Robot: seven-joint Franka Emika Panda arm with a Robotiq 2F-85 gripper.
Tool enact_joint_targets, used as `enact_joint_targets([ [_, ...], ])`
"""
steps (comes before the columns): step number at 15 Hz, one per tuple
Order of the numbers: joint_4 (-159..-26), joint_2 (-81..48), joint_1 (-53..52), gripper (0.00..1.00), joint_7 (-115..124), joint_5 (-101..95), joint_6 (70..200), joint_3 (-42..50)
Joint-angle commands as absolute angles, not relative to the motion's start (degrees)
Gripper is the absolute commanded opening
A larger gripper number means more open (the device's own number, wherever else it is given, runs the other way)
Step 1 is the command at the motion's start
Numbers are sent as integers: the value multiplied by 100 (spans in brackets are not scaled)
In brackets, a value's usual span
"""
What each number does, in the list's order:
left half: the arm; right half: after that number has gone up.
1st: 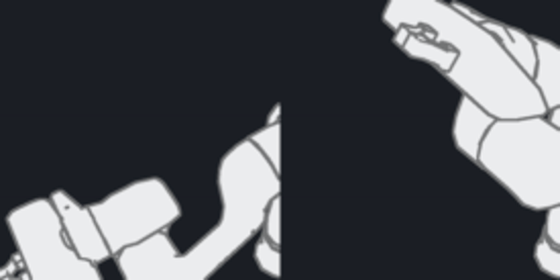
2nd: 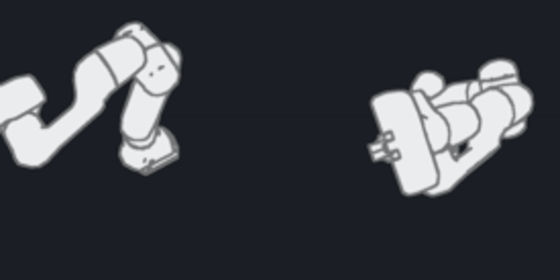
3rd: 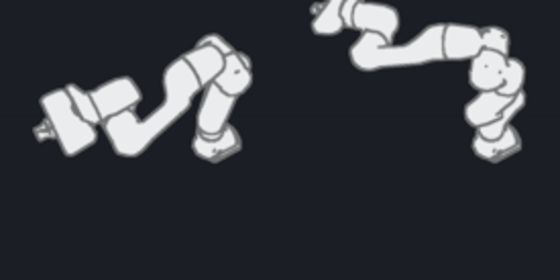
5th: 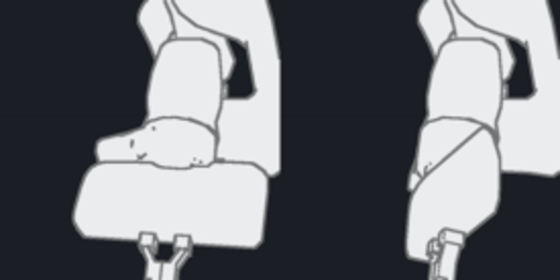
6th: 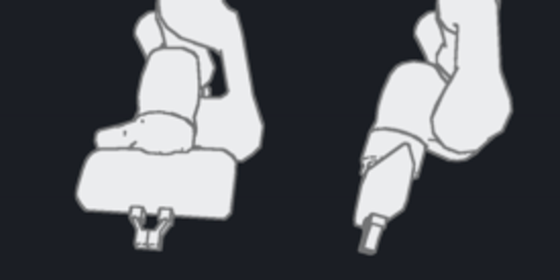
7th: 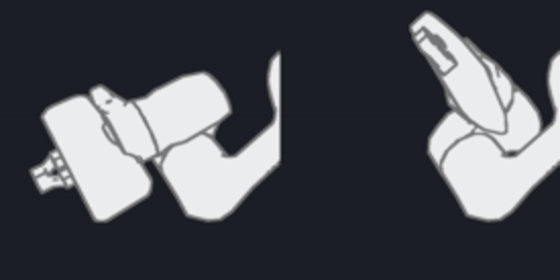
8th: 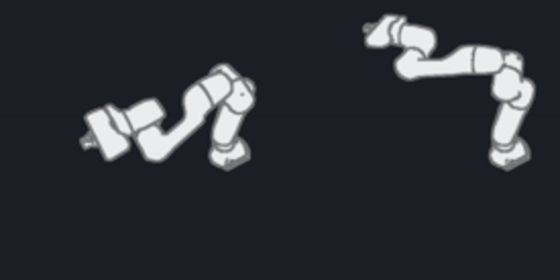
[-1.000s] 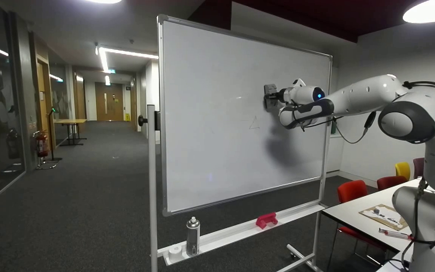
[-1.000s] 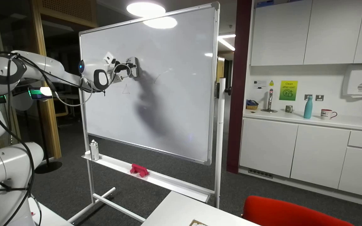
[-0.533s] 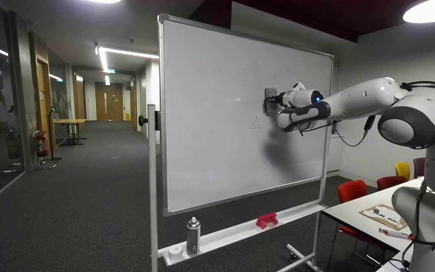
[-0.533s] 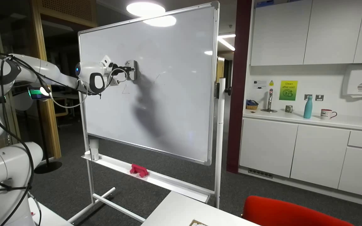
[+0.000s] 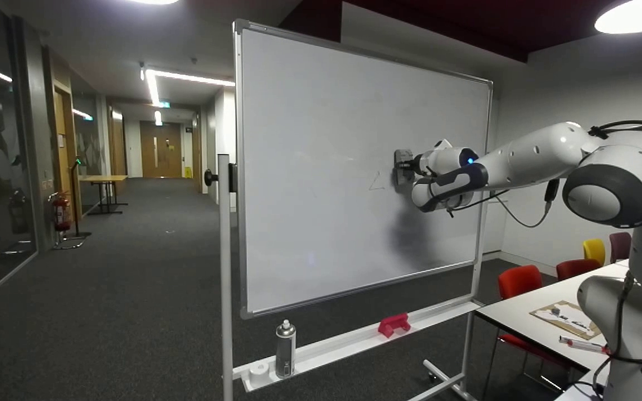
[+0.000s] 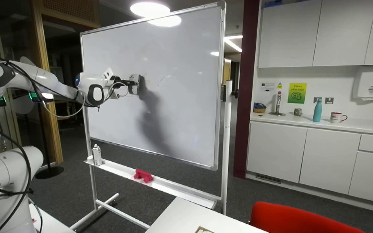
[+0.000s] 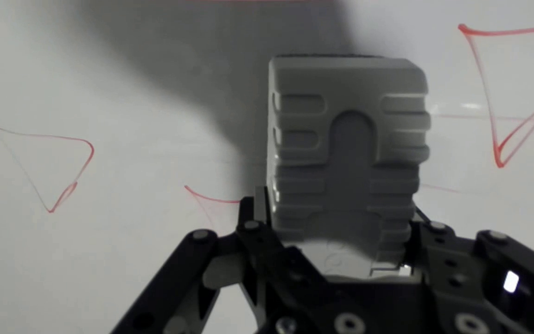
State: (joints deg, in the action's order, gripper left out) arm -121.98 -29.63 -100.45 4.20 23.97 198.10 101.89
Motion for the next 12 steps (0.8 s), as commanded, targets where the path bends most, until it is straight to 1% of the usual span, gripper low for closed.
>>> enact_joint_targets([
  [1, -12208, -2962, -10047, 60, 511, 2294, 19810, 10221],
  [5, -12208, -2963, -10047, 60, 512, 2293, 19810, 10235],
  [6, -12142, -2935, -10005, 35, 471, 2233, 19810, 10208],
  [12, -11415, -1852, -9927, 35, -504, 275, 19806, 10121],
])
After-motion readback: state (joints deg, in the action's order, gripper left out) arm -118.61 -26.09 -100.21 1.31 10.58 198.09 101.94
